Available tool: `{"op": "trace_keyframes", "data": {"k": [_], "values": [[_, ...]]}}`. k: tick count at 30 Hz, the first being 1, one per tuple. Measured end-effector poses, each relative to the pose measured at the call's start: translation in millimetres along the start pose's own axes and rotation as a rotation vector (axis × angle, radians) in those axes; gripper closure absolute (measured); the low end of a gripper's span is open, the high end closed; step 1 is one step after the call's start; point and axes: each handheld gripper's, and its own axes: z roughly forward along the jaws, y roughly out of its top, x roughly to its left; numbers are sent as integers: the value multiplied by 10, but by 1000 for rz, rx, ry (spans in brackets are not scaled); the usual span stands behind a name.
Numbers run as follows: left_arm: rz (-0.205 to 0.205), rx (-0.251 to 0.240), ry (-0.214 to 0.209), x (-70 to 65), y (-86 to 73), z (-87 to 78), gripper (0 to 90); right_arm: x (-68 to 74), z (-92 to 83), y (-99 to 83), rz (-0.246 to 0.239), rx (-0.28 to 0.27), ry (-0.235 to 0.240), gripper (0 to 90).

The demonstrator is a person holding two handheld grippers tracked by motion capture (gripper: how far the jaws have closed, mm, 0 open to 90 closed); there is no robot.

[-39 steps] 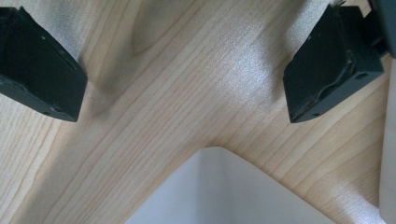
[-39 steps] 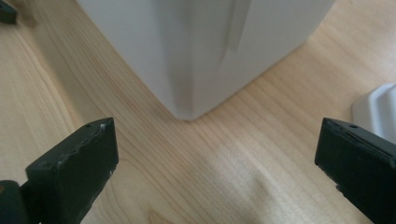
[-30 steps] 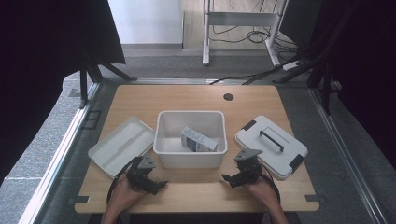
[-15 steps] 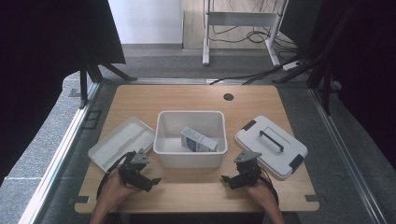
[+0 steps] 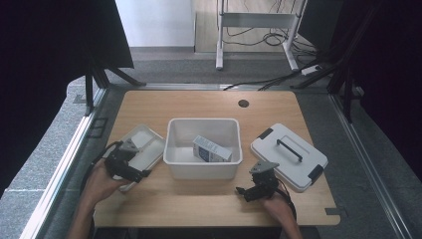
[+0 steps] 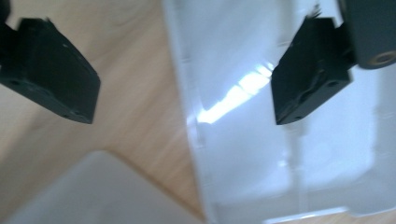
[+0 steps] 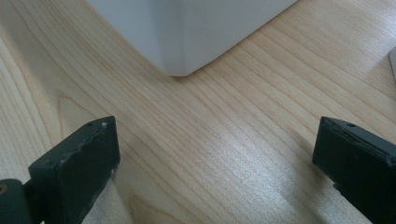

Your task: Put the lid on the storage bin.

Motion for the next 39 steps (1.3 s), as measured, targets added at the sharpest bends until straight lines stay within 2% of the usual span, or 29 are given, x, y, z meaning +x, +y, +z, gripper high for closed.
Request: {"op": "trace_keyframes", "data": {"k": [1, 2, 3, 4, 5, 6, 7, 8, 9, 10, 11, 12, 13, 14, 15, 16, 17, 18, 19, 20, 22, 23, 24, 25, 28, 30, 32, 33, 39], "values": [[0, 0, 0, 0, 0, 0, 145, 0, 0, 0, 0, 0, 0, 2], [-10, 29, 13, 130, 23, 8, 155, -1, -1, -1, -1, 1, 0, 6], [-10, 29, 13, 130, 23, 8, 183, -1, -1, -1, -1, 1, 0, 6], [-14, 48, 14, 194, 33, 15, 183, -2, -2, 0, 0, 1, 0, 7], [-15, 69, 17, 252, 44, 25, 235, -2, -2, -1, 0, 1, -1, 7], [-20, 110, 20, 363, 65, 57, 330, -2, -2, -1, 1, -1, 0, 9], [-20, 110, 20, 363, 65, 57, 368, -2, -2, -1, 1, -1, 0, 9], [-34, 146, 10, 462, 87, 112, 402, -2, -3, -1, 2, -1, -2, 11], [-34, 146, 10, 462, 87, 112, 435, -2, -3, -1, 2, -1, -2, 11], [-41, 163, 9, 504, 99, 147, 435, -3, -4, -1, 3, 0, -2, 12], [-45, 185, 12, 543, 110, 185, 458, -3, -5, -1, 3, 0, -2, 13], [-50, 230, 14, 619, 131, 262, 519, -4, -5, -1, 4, -1, -2, 15], [-50, 230, 14, 619, 131, 262, 547, -4, -5, -1, 4, -1, -2, 15], [-62, 261, 10, 683, 146, 339, 571, -4, -5, -1, 4, -1, -2, 15], [-62, 261, 10, 683, 146, 339, 596, -4, -5, -1, 4, -1, -2, 15], [-68, 296, -2, 731, 157, 411, 616, -4, -6, -1, 4, 0, -3, 15], [-68, 296, -2, 731, 157, 411, 636, -4, -6, -1, 4, 0, -3, 15], [-71, 328, -10, 758, 167, 476, 662, -5, -6, -1, 4, -1, -3, 16], [-71, 328, -10, 758, 167, 476, 686, -5, -6, -1, 4, -1, -3, 16], [-62, 359, -9, 763, 177, 537, 710, -4, -6, -2, 4, -1, -3, 16], [-59, 370, -6, 757, 181, 561, 771, -5, -7, -1, 4, 0, -3, 16], [-56, 377, -9, 753, 183, 582, 771, -5, -7, -1, 4, 0, -3, 16], [-41, 389, -12, 739, 187, 617, 840, -4, -6, -2, 4, -1, -4, 16], [-41, 389, -12, 739, 187, 617, 854, -4, -6, -2, 4, -1, -4, 16], [-43, 396, -4, 732, 197, 620, 868, -4, -6, -2, 5, -1, -4, 16], [-18, 393, 2, 738, 194, 609, 887, -4, -6, -2, 5, -1, -4, 17], [-14, 391, -2, 744, 193, 601, 889, -4, -6, -2, 5, -1, -4, 17], [-20, 383, -4, 764, 194, 568, 890, -5, -6, -2, 5, -1, -4, 17], [6, 346, -26, 775, 216, 389, 890, -5, -7, -2, 4, -1, -5, 18]]}}
